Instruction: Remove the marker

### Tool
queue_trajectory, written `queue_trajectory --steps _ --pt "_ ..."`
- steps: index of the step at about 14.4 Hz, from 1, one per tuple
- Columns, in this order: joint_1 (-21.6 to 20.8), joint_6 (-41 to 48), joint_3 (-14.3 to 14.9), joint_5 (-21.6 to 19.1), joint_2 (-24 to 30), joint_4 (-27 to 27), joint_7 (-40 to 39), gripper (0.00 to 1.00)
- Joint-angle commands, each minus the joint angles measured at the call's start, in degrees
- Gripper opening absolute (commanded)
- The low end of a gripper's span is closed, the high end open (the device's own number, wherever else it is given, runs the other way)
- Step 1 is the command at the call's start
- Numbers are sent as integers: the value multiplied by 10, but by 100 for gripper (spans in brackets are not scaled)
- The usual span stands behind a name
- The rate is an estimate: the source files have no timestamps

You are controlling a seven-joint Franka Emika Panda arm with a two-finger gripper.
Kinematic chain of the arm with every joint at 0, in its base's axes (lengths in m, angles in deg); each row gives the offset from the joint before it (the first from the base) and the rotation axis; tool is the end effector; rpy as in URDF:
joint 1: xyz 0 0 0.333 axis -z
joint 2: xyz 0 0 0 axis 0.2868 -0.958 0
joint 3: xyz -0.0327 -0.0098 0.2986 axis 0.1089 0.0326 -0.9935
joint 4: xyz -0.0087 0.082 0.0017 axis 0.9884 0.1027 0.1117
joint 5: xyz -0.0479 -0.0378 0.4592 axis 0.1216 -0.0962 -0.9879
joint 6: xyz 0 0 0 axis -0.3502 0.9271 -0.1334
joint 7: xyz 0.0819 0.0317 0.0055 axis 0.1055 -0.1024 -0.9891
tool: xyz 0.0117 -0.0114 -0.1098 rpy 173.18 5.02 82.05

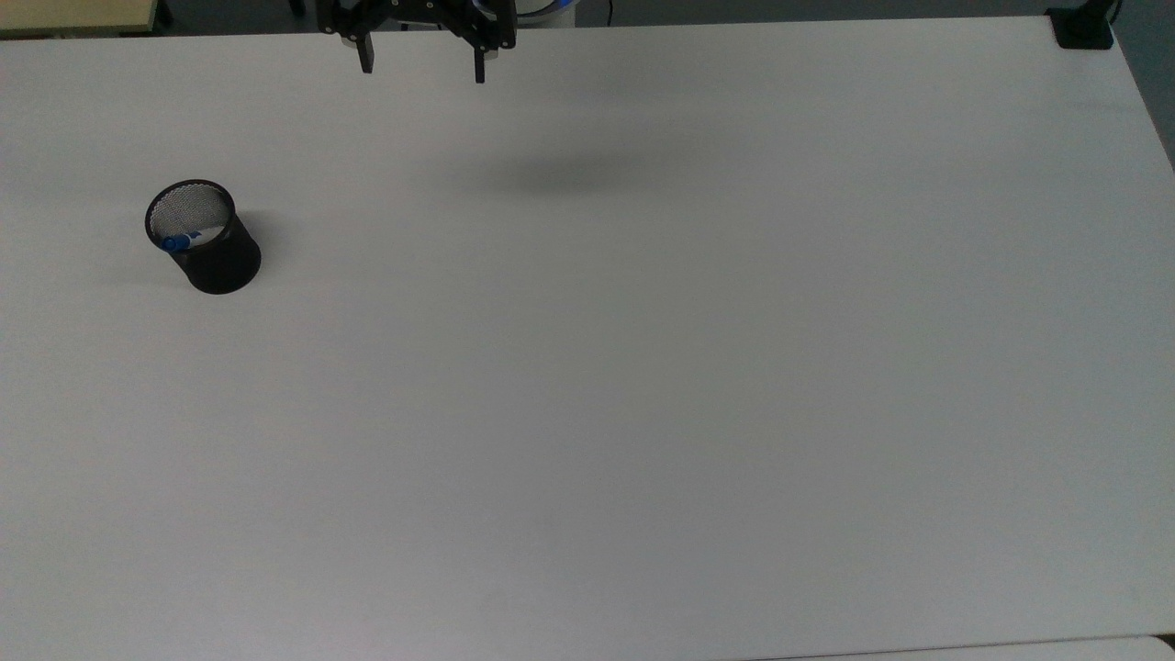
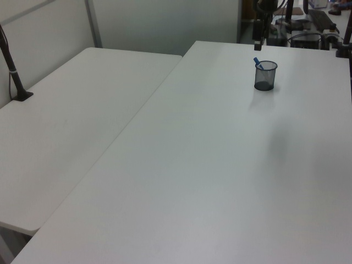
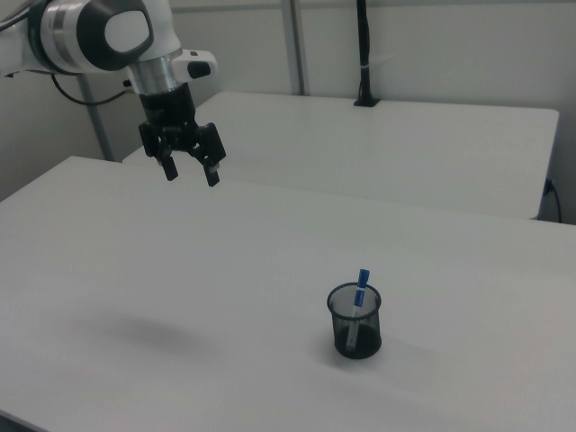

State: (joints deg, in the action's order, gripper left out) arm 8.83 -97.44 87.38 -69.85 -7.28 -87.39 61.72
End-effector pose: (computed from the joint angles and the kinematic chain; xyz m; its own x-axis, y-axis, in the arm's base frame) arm 0.6378 -0.0103 0.5611 0.9999 0.0003 0.0155 -0.0010 -0.9965 0.0839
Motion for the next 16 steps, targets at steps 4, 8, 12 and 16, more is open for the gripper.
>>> queue_trajectory --steps 4,8,12,16 --pt "-7 9 5 -7 8 -7 4 100" --pt "-6 9 6 -7 8 -6 4 100" --pt "0 7 6 -7 6 -5 -3 100" --pt "26 -20 6 -7 4 -6 -25 100"
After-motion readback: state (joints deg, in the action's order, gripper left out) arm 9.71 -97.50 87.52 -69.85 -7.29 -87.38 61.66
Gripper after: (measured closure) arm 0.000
